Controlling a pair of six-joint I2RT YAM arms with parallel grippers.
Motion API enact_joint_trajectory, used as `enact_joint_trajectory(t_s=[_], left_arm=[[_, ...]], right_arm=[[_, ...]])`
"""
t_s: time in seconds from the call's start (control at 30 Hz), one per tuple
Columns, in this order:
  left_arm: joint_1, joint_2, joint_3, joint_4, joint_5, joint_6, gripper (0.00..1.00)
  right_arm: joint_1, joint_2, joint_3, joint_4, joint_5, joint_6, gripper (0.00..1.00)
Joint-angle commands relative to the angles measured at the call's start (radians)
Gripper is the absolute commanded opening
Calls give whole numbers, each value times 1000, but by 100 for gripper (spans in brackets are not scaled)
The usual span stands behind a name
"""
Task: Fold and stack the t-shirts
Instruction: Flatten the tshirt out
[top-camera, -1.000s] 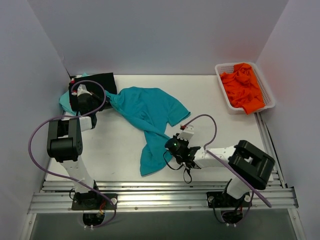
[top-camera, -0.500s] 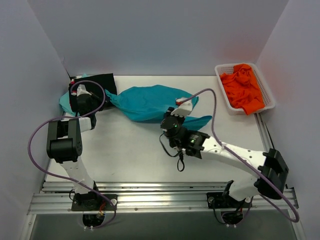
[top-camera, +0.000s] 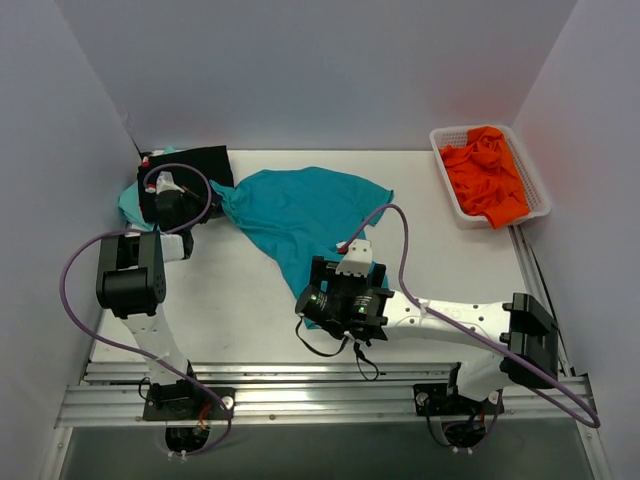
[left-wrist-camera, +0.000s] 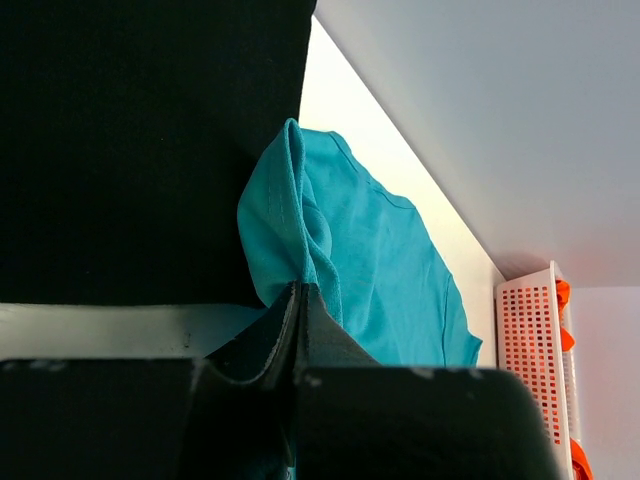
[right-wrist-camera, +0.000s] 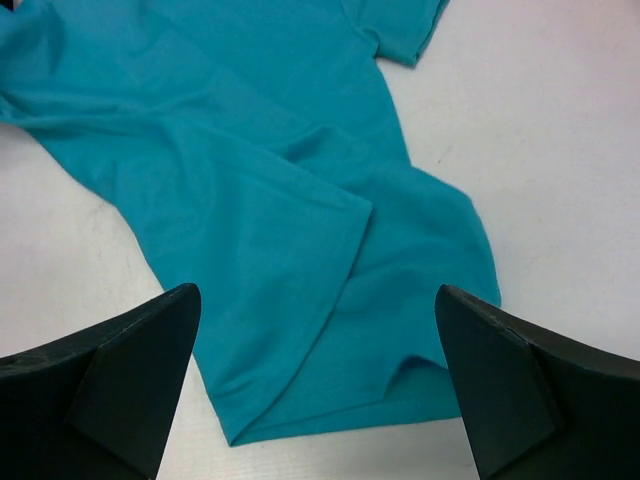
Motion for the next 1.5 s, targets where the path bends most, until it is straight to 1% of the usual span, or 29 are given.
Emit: enact_joint_trajectory(t_s=[0.0,0.1,0.13,0.17,0.2,0.23,0.27,0.33,0.43,0.53,0.7,0.9,1.03,1.17,1.47], left_arm=[[-8,-2,19,81,25,2,2],[-20,-11,25,72,25,20,2],[-25,-11,25,72,25,25,2],[-26,-14,23,72,27,31,2],[-31,-14,23,75,27,33,2],[-35,-12,25,75,27,36,2],[-38,-9,25,77,28,37,2],[-43,-6,30,81,36,40,2],[-58,-2,40,77,39,51,2],[-66,3,46,69,40,60,2],[-71,9,51,66,45,68,2],[-71,26,54,68,46,71,2],[-71,34,60,68,48,71,2],[-71,40,63,66,50,76,2],[-74,44,68,58,48,85,2]], right_arm=[[-6,-31,25,-50,127,33,100],[-38,-8,12,25,112,-21,99],[-55,-7,-4,115,95,-47,99],[-101,-4,-26,175,33,-109,96],[-130,-3,-85,238,-9,-143,94],[-164,-3,-115,367,-53,-174,89],[-222,0,-141,432,-125,-215,87],[-270,30,-186,547,-164,-249,83],[-344,102,-169,614,-223,-297,80],[-384,164,-141,652,-279,-319,77],[-387,239,-117,674,-327,-317,76],[-387,302,-141,706,-375,-286,74],[-387,322,-156,714,-373,-276,74],[-387,325,-156,686,-344,-270,73],[-387,259,-175,623,-281,-262,73]])
